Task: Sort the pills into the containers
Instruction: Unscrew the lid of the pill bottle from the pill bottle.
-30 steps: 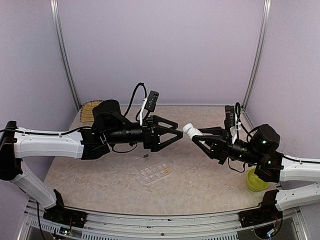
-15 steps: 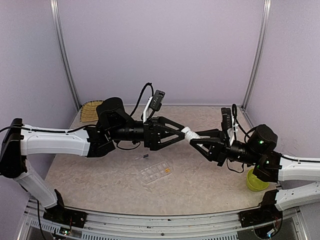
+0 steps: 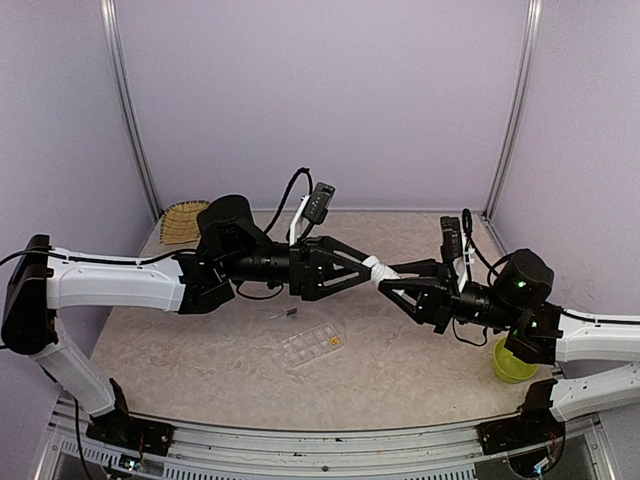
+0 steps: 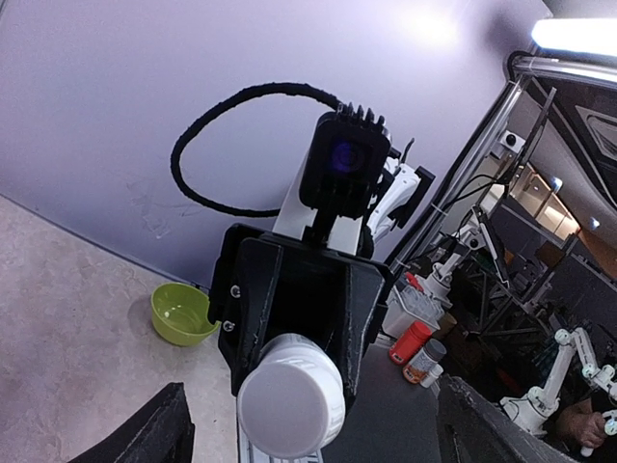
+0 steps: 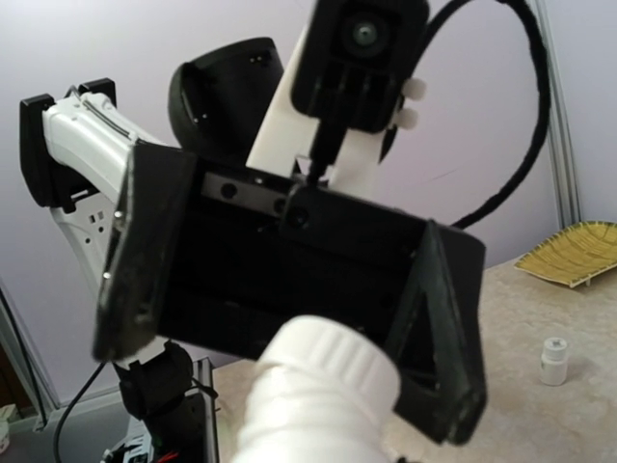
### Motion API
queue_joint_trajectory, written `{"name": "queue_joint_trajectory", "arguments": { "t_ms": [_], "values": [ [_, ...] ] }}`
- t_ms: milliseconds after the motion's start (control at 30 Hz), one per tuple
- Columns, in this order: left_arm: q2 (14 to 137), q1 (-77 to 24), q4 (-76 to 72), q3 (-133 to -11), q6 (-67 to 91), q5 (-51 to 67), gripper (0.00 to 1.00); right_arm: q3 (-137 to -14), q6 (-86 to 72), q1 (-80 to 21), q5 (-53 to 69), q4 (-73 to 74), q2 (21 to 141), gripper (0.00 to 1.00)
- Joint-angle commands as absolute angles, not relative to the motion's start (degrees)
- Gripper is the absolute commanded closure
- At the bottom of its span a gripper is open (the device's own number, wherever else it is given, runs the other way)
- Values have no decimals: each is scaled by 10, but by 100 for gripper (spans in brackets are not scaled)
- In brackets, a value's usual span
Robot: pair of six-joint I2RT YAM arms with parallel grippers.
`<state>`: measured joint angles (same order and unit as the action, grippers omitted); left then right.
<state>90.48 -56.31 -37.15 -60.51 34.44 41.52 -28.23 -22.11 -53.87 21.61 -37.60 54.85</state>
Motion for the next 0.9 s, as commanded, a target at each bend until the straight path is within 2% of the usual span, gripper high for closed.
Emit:
{"name": "queue_joint_trajectory", "arguments": {
  "t_ms": [0, 467, 700, 867],
  "values": [
    [912, -561, -392, -626, 351, 428, 17, -296, -218, -537, 223, -390, 549, 92],
    [922, -558, -412, -633, 368, 441, 37, -299, -215, -536, 225, -381, 546, 92],
    [925, -557, -411, -633, 371, 446, 40, -299, -214, -537, 223, -381, 544, 92],
    [923, -557, -416, -628, 371, 446, 47, -299, -214, -536, 223, -381, 546, 92]
  ]
}}
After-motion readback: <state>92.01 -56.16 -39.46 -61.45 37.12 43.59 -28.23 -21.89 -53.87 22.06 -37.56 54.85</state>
